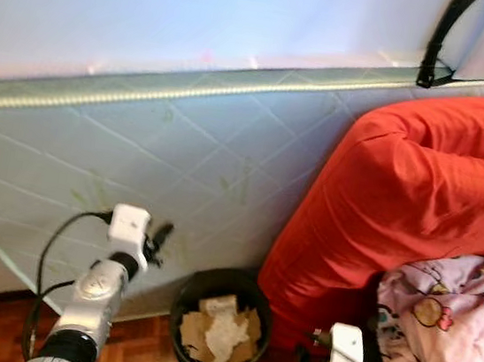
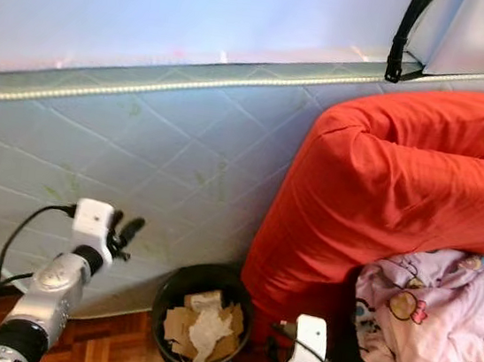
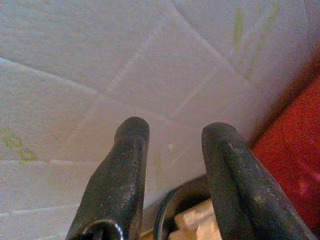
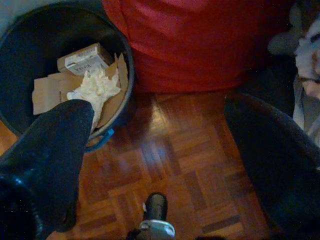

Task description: Clean up the room

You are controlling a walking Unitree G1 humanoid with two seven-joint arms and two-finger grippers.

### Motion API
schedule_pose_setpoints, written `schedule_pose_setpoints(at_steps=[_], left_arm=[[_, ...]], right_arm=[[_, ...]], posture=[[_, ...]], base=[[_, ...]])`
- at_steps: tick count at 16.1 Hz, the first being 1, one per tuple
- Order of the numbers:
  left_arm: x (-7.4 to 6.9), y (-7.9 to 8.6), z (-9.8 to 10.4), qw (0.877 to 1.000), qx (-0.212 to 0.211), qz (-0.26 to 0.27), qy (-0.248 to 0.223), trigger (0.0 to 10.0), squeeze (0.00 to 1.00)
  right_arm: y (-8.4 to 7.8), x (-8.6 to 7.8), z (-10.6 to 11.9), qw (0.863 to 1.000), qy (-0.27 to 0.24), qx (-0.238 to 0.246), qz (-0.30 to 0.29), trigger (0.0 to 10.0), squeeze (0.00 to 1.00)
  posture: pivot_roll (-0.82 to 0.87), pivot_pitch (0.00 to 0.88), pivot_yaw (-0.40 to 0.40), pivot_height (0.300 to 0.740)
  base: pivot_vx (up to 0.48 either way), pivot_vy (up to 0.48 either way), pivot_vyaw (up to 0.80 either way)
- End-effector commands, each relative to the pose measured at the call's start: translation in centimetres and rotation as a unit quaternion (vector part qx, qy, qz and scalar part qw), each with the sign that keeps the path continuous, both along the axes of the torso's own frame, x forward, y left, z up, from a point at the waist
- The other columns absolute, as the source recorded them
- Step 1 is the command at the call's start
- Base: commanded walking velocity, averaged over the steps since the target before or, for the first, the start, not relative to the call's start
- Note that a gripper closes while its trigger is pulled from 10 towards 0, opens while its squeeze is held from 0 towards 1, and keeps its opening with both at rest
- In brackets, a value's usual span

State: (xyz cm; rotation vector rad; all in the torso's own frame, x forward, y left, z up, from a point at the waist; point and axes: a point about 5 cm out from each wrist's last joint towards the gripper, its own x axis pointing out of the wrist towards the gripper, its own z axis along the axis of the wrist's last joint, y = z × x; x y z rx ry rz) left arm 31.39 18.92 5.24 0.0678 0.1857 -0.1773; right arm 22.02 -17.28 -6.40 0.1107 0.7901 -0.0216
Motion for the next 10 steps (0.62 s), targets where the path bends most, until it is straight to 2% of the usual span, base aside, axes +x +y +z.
schedule_pose_setpoints(at_steps=[1,2,5,7,9,10], left_arm=[[0.0,0.2,-0.4,1.0,0.015,-0.005,0.016,10.0,0.0],[0.0,0.4,-1.6,0.998,0.017,0.017,0.055,10.0,0.0],[-0.8,0.0,-3.5,0.994,0.018,0.041,0.101,10.0,0.0],[-2.3,-0.6,-5.6,0.986,0.022,0.065,0.151,10.0,0.0],[-3.0,-1.3,-6.5,0.982,0.024,0.07,0.174,10.0,0.0],[-3.5,-2.2,-7.2,0.979,0.031,0.064,0.192,10.0,0.0]], right_arm=[[0.1,-0.3,-0.2,1.0,0.012,0.0,-0.004,10.0,0.0],[-0.5,0.1,0.1,1.0,0.004,-0.005,-0.012,10.0,0.0],[-2.2,0.4,0.5,1.0,-0.002,-0.023,-0.021,10.0,0.0],[-4.3,0.5,0.9,0.998,-0.008,-0.042,-0.039,10.0,0.0],[-5.4,0.5,1.2,0.997,-0.012,-0.049,-0.053,10.0,0.0],[-6.6,0.4,1.5,0.996,-0.015,-0.056,-0.067,10.0,0.0]], posture=[[0.13,0.0,0.029,0.74],[0.09,0.0,0.021,0.74],[0.04,0.0,-0.013,0.74],[0.0,0.0,-0.035,0.74],[-0.04,0.0,-0.035,0.74],[-0.08,0.0,-0.026,0.74]], base=[[0.0,0.0,0.0],[0.0,0.0,0.0],[0.0,0.0,0.0],[0.0,0.0,0.0],[0.0,0.0,0.0],[0.0,0.0,0.0]])
